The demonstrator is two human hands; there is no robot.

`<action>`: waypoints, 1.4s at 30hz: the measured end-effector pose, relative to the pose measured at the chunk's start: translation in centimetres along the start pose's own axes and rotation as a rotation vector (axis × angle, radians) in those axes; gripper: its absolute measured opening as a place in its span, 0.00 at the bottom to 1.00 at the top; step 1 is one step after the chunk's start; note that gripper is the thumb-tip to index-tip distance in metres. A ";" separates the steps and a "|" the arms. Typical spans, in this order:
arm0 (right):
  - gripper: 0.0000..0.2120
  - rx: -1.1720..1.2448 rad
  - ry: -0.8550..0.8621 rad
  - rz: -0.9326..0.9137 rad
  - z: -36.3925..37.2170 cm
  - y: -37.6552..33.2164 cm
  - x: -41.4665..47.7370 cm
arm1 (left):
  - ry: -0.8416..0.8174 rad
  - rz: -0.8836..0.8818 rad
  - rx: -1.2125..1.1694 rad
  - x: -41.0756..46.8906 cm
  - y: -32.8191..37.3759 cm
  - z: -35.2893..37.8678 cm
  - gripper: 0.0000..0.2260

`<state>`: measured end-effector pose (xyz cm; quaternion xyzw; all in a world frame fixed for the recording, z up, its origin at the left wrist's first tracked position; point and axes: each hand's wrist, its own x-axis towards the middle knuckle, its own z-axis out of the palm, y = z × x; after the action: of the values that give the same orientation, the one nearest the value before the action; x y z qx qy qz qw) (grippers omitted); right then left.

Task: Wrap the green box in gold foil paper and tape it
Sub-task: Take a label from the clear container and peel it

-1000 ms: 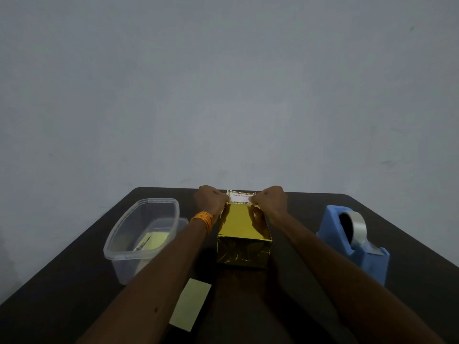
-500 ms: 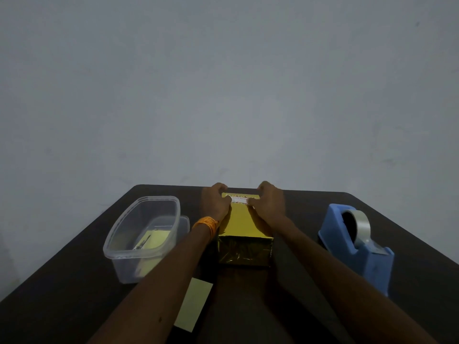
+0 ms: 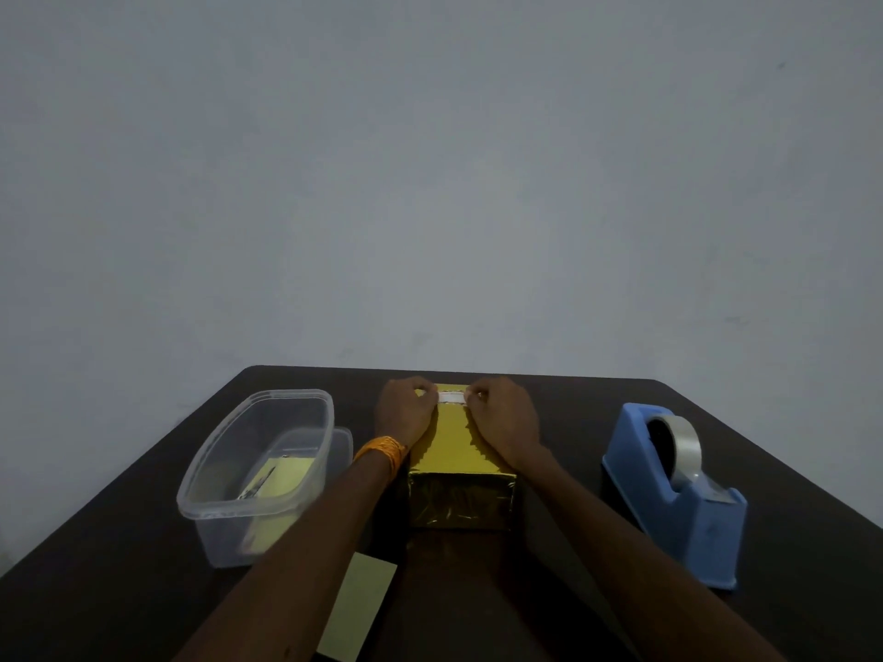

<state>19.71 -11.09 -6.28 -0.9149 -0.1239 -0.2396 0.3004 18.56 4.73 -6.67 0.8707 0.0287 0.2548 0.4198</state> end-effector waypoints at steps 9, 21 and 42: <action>0.07 0.135 0.035 0.074 0.1 1.2 0.7 | 0.019 0.006 0.000 0.1 0.2 0.2 0.13; 0.13 0.217 -0.031 0.079 0.1 1.3 0.8 | -0.048 0.056 0.168 0.0 0.7 0.0 0.13; 0.09 0.209 -0.057 0.049 -0.5 2.1 0.3 | -0.024 0.087 0.267 -1.6 1.9 -1.4 0.14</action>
<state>20.62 -13.06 -6.80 -0.8877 -0.1343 -0.1919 0.3964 16.22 4.05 -5.19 0.9222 0.0194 0.2563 0.2889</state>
